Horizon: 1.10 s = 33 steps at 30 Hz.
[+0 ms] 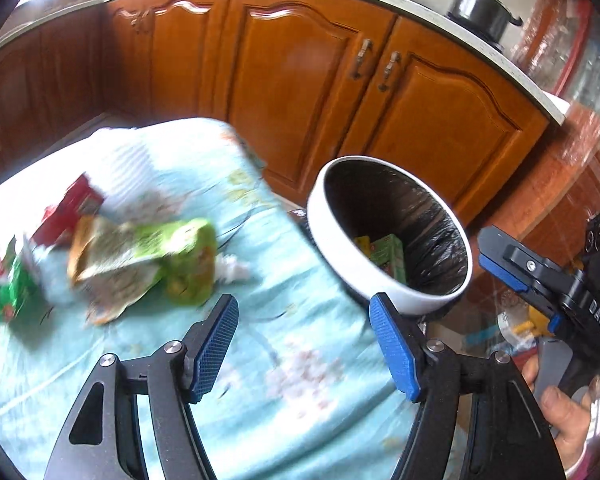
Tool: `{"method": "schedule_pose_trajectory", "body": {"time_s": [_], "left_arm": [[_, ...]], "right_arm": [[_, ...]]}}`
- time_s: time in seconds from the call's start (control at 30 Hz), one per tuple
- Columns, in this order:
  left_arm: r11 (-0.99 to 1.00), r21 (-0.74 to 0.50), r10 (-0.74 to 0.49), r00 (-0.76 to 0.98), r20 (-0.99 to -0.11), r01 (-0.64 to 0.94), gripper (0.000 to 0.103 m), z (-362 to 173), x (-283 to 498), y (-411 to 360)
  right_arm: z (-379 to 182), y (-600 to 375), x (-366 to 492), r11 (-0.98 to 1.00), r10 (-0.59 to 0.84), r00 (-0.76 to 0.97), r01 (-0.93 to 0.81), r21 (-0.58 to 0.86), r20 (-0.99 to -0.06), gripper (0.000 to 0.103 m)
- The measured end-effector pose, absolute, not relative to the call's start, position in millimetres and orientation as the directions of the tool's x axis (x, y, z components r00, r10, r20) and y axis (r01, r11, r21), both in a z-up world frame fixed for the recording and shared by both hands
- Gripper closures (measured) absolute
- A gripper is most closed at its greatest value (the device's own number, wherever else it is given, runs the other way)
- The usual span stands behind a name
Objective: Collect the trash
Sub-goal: 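Move both open tools back over the table toward the remaining trash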
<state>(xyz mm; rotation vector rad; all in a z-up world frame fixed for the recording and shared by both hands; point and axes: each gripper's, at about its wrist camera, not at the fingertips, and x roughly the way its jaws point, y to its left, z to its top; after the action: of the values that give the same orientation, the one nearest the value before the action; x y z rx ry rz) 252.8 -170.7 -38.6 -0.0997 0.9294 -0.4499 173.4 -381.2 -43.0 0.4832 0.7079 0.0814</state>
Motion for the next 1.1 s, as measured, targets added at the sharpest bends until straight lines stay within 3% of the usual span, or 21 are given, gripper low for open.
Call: {"method": "schedule_pose_trajectory", "body": {"time_s": [0.7,1.1], "left_arm": [[0.946,-0.322,-0.285,0.589,-0.756,0.044,0.035,-37,199,-13],[0.937,-0.342,-0.233,0.615,-0.753,-0.063,0.034,-31,211,41]], "right_arm": [[-65,-256,182,0.887,0.417,0.632,-0.128,0.443,-0.653,0.011],[-59,-205,227,0.894,0.427,0.561,-0.377,0.241,-0.709,0.011]]}}
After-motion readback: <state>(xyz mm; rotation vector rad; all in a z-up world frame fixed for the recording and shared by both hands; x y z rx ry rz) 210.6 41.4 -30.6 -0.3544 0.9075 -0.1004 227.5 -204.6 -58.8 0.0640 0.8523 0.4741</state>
